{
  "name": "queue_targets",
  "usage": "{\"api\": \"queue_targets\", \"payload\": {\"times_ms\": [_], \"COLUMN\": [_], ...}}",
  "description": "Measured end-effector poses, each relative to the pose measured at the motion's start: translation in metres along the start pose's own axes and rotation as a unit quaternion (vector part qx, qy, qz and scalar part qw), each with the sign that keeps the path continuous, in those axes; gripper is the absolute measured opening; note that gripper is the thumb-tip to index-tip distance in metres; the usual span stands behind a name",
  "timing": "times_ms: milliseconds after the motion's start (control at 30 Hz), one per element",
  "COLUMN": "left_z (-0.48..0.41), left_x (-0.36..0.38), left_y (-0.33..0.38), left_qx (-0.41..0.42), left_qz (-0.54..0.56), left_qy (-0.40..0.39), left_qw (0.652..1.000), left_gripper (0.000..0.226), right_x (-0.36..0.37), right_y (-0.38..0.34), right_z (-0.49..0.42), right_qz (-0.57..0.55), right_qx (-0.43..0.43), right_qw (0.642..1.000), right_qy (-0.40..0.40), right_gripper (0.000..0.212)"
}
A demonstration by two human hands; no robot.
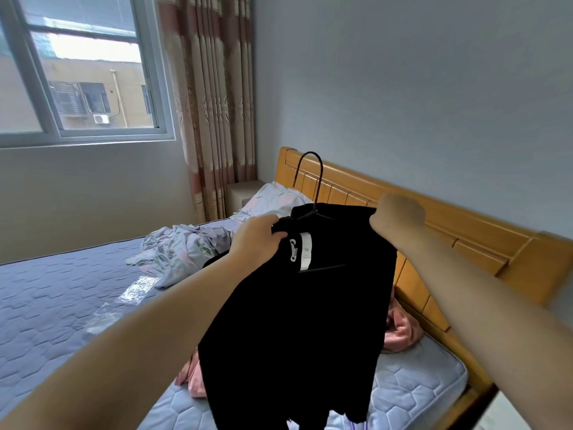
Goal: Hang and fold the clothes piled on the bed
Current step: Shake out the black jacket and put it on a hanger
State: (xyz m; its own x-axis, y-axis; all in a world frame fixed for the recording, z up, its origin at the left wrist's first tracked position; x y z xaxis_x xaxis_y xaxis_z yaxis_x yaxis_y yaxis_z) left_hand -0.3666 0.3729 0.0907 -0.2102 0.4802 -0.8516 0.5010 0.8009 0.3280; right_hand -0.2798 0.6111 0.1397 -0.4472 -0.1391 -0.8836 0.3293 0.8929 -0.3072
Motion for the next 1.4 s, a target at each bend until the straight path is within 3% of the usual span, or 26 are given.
{"api": "queue_targets", "payload": {"times_ms": [100,133,267,300,400,433,467,533,567,600,633,667,733,767,800,867,933,967,1033,1100,1200,1300,1367,1400], "left_z": [0.001,0.001,0.002,0.002,0.001,0.000,-0.001,-0.002,-0.002,-0.003,-0.004,-0.005,-0.007,-0.008,-0.009,-0.010,-0.010,-0.010,-0.012,-0.015,-0.018,-0.016,-0.015,-0.015], "left_x": [0.000,-0.001,-0.012,-0.014,-0.015,-0.014,-0.014,-0.017,-0.018,-0.020,-0.021,-0.021,-0.022,-0.022,-0.022,-0.021,-0.018,-0.015,-0.007,-0.006,0.001,0.030,0.042,0.044], "left_y": [-0.003,-0.005,-0.017,-0.020,-0.025,-0.025,-0.024,-0.023,-0.023,-0.024,-0.025,-0.026,-0.029,-0.030,-0.031,-0.031,-0.028,-0.026,-0.024,-0.025,-0.048,-0.058,-0.052,-0.050], "left_qx": [-0.007,-0.013,-0.046,-0.051,-0.065,-0.067,-0.068,-0.062,-0.055,-0.046,-0.039,-0.033,-0.020,-0.014,-0.008,-0.002,0.006,0.012,0.026,0.027,-0.077,-0.137,-0.121,-0.125], "left_qz": [0.009,0.022,0.045,0.036,0.030,0.033,0.037,0.058,0.072,0.084,0.090,0.091,0.086,0.086,0.086,0.082,0.075,0.071,0.062,0.053,0.045,0.034,0.022,0.032], "left_qy": [0.006,0.013,0.054,0.060,0.064,0.062,0.062,0.072,0.080,0.084,0.084,0.081,0.073,0.069,0.065,0.058,0.046,0.037,0.010,-0.009,-0.059,-0.173,-0.224,-0.233], "left_qw": [1.000,1.000,0.996,0.996,0.995,0.995,0.995,0.994,0.993,0.992,0.992,0.992,0.993,0.994,0.994,0.995,0.996,0.997,0.998,0.998,0.994,0.975,0.967,0.964], "left_gripper": [0.010,0.011,0.017,0.017,0.014,0.013,0.012,0.012,0.011,0.011,0.010,0.009,0.006,0.005,0.004,0.005,0.006,0.005,0.010,0.024,0.054,0.081,0.084,0.075], "right_x": [-0.035,-0.034,0.030,0.026,-0.013,-0.014,0.004,0.085,0.117,0.127,0.115,0.085,0.025,0.010,0.012,0.044,0.073,0.076,0.078,0.076,0.083,0.085,0.089,0.091], "right_y": [-0.017,-0.022,-0.024,-0.024,-0.037,-0.048,-0.063,-0.078,-0.068,-0.061,-0.058,-0.053,-0.038,-0.035,-0.034,-0.042,-0.044,-0.047,-0.042,-0.028,-0.012,-0.009,-0.009,-0.008], "right_z": [0.000,0.002,0.009,0.009,0.028,0.039,0.046,0.056,0.065,0.067,0.060,0.050,0.044,0.038,0.024,0.002,0.004,0.005,0.001,0.000,0.004,0.007,0.008,0.008], "right_qz": [-0.010,-0.026,-0.022,-0.060,-0.190,-0.197,-0.165,-0.064,-0.058,-0.105,-0.181,-0.240,-0.284,-0.276,-0.256,-0.190,-0.168,-0.185,-0.239,-0.260,-0.257,-0.257,-0.258,-0.255], "right_qx": [-0.031,-0.043,-0.037,-0.032,-0.095,-0.137,-0.184,-0.225,-0.210,-0.192,-0.182,-0.189,-0.191,-0.186,-0.173,-0.162,-0.140,-0.138,-0.110,-0.077,-0.035,-0.028,-0.026,-0.021], "right_qw": [0.990,0.987,0.998,0.997,0.958,0.946,0.955,0.966,0.947,0.937,0.941,0.949,0.924,0.923,0.939,0.967,0.958,0.955,0.955,0.960,0.965,0.966,0.966,0.966], "right_qy": [0.139,0.150,-0.045,-0.027,0.194,0.218,0.165,-0.113,-0.236,-0.273,-0.222,-0.080,0.167,0.194,0.149,-0.058,-0.184,-0.185,-0.135,-0.071,-0.035,-0.014,-0.014,-0.017], "right_gripper": [0.021,0.017,0.028,0.031,0.039,0.038,0.033,0.026,0.026,0.026,0.026,0.027,0.019,0.007,0.015,0.037,0.016,0.008,0.028,0.032,0.025,0.020,0.018,0.017]}}
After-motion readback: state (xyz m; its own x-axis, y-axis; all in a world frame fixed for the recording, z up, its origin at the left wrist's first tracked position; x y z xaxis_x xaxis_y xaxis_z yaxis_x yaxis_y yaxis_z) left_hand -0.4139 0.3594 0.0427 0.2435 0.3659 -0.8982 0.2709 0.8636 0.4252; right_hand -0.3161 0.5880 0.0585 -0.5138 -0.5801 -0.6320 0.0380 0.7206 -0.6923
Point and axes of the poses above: each hand's wrist, its own z-axis away from the middle knuckle, its own x-axis out of the palm, y = z × x, the point moved 10 cm from there along -z, towards the middle knuckle, and after that the axes turned 10 degrees about -z, right-handed, at the moved point
